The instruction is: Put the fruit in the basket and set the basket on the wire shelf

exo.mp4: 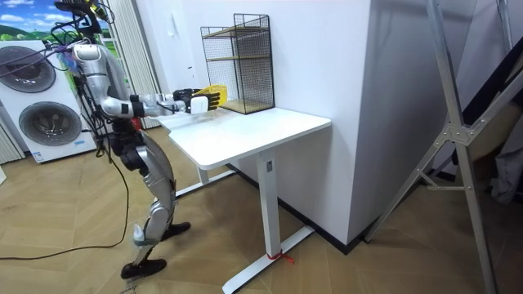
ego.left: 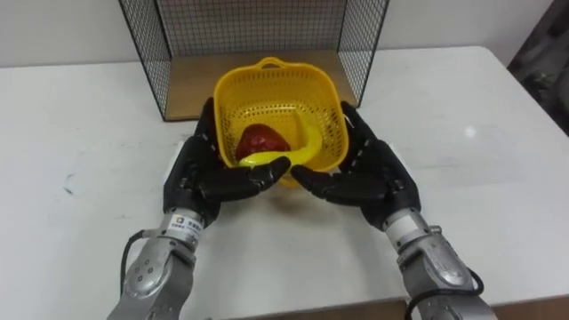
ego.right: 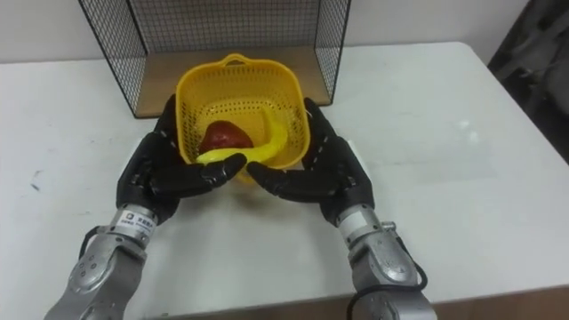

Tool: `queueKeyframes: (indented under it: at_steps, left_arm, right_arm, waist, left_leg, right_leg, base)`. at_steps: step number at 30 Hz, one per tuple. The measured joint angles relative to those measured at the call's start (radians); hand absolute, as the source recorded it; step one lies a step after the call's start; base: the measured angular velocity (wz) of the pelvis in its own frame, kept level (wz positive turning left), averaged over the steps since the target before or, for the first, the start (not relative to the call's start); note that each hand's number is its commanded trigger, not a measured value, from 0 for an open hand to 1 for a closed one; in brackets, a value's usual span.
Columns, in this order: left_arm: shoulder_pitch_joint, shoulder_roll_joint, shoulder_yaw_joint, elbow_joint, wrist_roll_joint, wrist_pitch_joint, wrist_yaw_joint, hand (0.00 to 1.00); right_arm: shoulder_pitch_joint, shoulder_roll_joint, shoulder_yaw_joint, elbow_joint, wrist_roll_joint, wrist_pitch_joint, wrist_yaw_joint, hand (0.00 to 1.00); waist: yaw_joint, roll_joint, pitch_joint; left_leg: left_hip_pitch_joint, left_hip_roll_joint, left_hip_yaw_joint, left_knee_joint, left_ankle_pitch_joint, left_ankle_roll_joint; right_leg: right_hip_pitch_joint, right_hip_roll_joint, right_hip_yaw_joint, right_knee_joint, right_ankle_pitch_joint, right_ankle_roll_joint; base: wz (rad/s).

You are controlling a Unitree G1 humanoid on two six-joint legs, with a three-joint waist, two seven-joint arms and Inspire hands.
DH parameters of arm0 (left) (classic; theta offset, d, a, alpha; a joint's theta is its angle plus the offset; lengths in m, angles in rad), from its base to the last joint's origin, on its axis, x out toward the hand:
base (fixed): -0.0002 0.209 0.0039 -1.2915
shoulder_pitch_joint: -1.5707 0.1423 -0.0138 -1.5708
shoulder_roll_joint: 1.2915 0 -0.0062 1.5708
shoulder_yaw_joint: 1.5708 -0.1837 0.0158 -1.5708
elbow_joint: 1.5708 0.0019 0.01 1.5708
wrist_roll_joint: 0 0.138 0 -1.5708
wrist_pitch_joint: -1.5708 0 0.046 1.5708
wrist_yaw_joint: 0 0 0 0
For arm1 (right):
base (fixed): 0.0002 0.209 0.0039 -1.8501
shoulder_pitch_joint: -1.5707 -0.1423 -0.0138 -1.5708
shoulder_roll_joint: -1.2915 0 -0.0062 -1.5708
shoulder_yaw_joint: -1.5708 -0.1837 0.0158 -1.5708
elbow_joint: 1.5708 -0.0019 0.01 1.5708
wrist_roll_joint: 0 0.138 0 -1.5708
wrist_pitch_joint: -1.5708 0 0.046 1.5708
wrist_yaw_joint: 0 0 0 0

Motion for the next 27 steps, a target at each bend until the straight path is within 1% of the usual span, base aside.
queueKeyframes:
  at_steps: [1,2,3,4,5,6,7,8,9,10,11,12,13,14,16,18,21,23,25,27]
  left_arm:
    - [0.0,-0.001,-0.004,0.0,-0.001,0.0,0.0,0.0]
    - [0.0,-0.001,-0.004,0.0,0.0,0.0,0.0,0.0]
    - [0.0,-0.004,-0.005,0.0,0.007,-0.002,0.0,0.0]
    - [-0.002,-0.004,-0.004,-0.002,0.009,-0.003,0.0,0.0]
    - [-0.003,-0.004,-0.004,-0.002,0.009,-0.003,0.0,0.0]
    - [-0.004,-0.003,-0.005,-0.002,0.004,-0.003,0.0,0.0]
    - [-0.005,-0.002,-0.005,-0.002,-0.001,-0.003,0.0,0.0]
    - [-0.005,-0.002,-0.005,-0.002,-0.001,-0.003,0.0,0.0]
    - [-0.006,-0.002,-0.005,-0.001,-0.001,-0.003,0.0,0.0]
    - [-0.007,-0.004,-0.008,0.01,-0.001,-0.002,0.0,0.0]
    - [-0.008,-0.003,-0.009,0.012,-0.001,-0.003,0.0,0.0]
    - [-0.009,-0.004,-0.008,0.013,-0.001,-0.003,0.0,0.0]
    - [-0.014,-0.005,-0.008,0.015,0.003,-0.002,0.001,0.0]
    - [-0.016,-0.005,-0.007,0.015,0.006,-0.003,0.002,0.0]
    - [-0.031,-0.004,-0.005,0.017,0.009,-0.003,0.002,0.0]
    - [-0.049,-0.004,-0.001,0.017,0.01,-0.003,0.002,0.0]
    - [-0.081,-0.003,0.004,0.036,0.009,-0.003,0.002,0.0]
    - [-0.101,-0.005,0.007,0.051,0.004,-0.001,0.002,0.0]
    - [-0.133,-0.007,0.01,0.079,0.004,0.005,0.002,0.0]
    - [-0.143,-0.009,0.016,0.082,0.007,0.008,0.002,0.0]
  right_arm:
    - [-0.001,-0.002,0.0,0.002,-0.004,0.0,0.0,0.0]
    - [-0.001,-0.003,-0.004,0.005,-0.002,0.0,0.0,0.0]
    - [-0.001,-0.004,-0.006,0.01,-0.003,-0.001,0.0,0.0]
    - [-0.003,-0.004,-0.008,0.012,-0.004,-0.003,0.001,0.0]
    - [-0.003,-0.005,-0.008,0.013,-0.004,-0.004,0.002,0.0]
    - [0.0,-0.006,-0.008,0.015,-0.004,-0.004,0.002,0.0]
    - [0.001,-0.007,-0.008,0.02,-0.004,-0.004,0.001,0.0]
    - [0.0,-0.009,-0.008,0.022,-0.004,-0.004,0.0,0.0]
    - [-0.001,-0.009,-0.007,0.022,-0.004,-0.004,0.0,0.0]
    - [0.0,-0.011,-0.004,0.028,-0.003,-0.004,-0.004,0.0]
    - [-0.004,-0.011,0.0,0.031,0.001,-0.004,-0.011,0.0]
    - [-0.007,-0.011,0.001,0.031,0.002,-0.004,-0.011,0.0]
    - [-0.012,-0.011,0.001,0.031,0.002,-0.004,-0.013,0.0]
    - [-0.015,-0.01,0.001,0.031,0.002,-0.004,-0.014,0.0]
    - [-0.039,-0.009,0.0,0.032,0.009,-0.004,-0.019,0.0]
    - [-0.057,-0.009,-0.005,0.032,0.016,-0.004,-0.021,0.0]
    - [-0.08,-0.008,-0.011,0.033,0.016,-0.004,-0.023,0.0]
    - [-0.097,-0.004,-0.01,0.043,0.016,-0.004,-0.033,0.0]
    - [-0.122,0.0,-0.01,0.054,0.014,-0.003,-0.049,0.0]
    - [-0.133,0.003,-0.01,0.058,0.014,-0.003,-0.055,0.0]
  waist:
    - [0.002,0.002,0.0015]
    - [0.004,0.004,0.0029]
    - [0.005,0.015,0.0061]
    - [0.006,0.026,0.0104]
    - [0.005,0.032,0.0139]
    - [0.004,0.04,0.0153]
    - [-0.002,0.04,0.015]
    - [-0.003,0.039,0.0146]
    - [-0.003,0.04,0.0149]
    - [-0.018,0.05,0.009]
    - [-0.017,0.054,0.0061]
    - [-0.016,0.056,0.0058]
    - [-0.015,0.061,0.0033]
    - [-0.016,0.062,0.0027]
    - [-0.015,0.066,0.0015]
    - [-0.017,0.067,0.0022]
    - [-0.017,0.072,0.003]
    - [-0.016,0.072,0.003]
    - [-0.016,0.072,0.0031]
    - [-0.015,0.072,0.0033]
  left_leg:
    - [0.021,-0.002,-0.003,-0.01,-0.005,0.005]
    - [0.032,-0.001,-0.007,-0.017,-0.007,0.008]
    - [0.048,0.004,-0.023,-0.03,-0.013,0.01]
    - [0.055,0.015,-0.03,-0.043,-0.014,0.01]
    - [0.058,0.021,-0.031,-0.048,-0.013,0.011]
    - [0.064,0.028,-0.036,-0.055,-0.013,0.014]
    - [0.069,0.028,-0.04,-0.057,-0.013,0.014]
    - [0.074,0.025,-0.041,-0.06,-0.014,0.015]
    - [0.078,0.023,-0.042,-0.061,-0.015,0.013]
    - [0.091,0.023,-0.061,-0.072,-0.016,0.011]
    - [0.108,0.028,-0.063,-0.094,-0.014,0.007]
    - [0.114,0.031,-0.063,-0.103,-0.013,0.005]
    - [0.126,0.036,-0.063,-0.121,-0.011,0.002]
    - [0.132,0.038,-0.062,-0.127,-0.01,0.001]
    - [0.153,0.049,-0.057,-0.15,-0.008,-0.003]
    - [0.171,0.054,-0.057,-0.164,-0.007,-0.006]
    - [0.199,0.058,-0.054,-0.184,-0.007,-0.007]
    - [0.209,0.058,-0.053,-0.192,-0.006,-0.008]
    - [0.214,0.058,-0.051,-0.197,-0.006,-0.009]
    - [0.219,0.058,-0.048,-0.198,-0.006,-0.009]
  right_leg:
    - [-0.011,-0.002,-0.001,0.035,0.035,0.001]
    - [-0.014,-0.001,-0.005,0.046,0.053,0.002]
    - [-0.014,0.012,-0.01,0.043,0.06,-0.003]
    - [-0.033,0.026,-0.025,0.019,0.035,-0.014]
    - [-0.046,0.032,-0.033,0.002,0.024,-0.02]
    - [-0.071,0.048,-0.049,-0.055,0.013,-0.023]
    - [-0.089,0.059,-0.053,-0.142,0.015,-0.026]
    - [-0.097,0.066,-0.052,-0.241,0.037,-0.036]
    - [-0.101,0.069,-0.051,-0.286,0.082,-0.04]
    - [-0.089,0.076,-0.054,-0.304,0.125,-0.045]
    - [-0.064,0.084,-0.054,-0.339,0.133,-0.049]
    - [-0.056,0.089,-0.054,-0.355,0.137,-0.051]
    - [-0.041,0.094,-0.052,-0.378,0.146,-0.053]
    - [-0.035,0.095,-0.052,-0.389,0.149,-0.055]
    - [-0.004,0.11,-0.052,-0.434,0.165,-0.057]
    - [0.022,0.117,-0.052,-0.467,0.176,-0.06]
    - [0.053,0.12,-0.051,-0.501,0.185,-0.06]
    - [0.058,0.12,-0.052,-0.501,0.185,-0.06]
    - [0.06,0.119,-0.053,-0.501,0.185,-0.06]
    - [0.065,0.119,-0.053,-0.505,0.185,-0.06]
  base:
    - [-0.07]
    - [0.0]
    - [-0.05]
    - [0.0]
    - [0.08]
    - [0.17]
    - [0.21]
    - [0.14]
    - [0.25]
    - [0.16]
    - [0.13]
    - [-0.09]
    - [-0.08]
    - [-0.1]
    - [-0.1]
    - [-0.05]
    - [-0.03]
    - [-0.03]
    - [-0.04]
    - [-0.02]
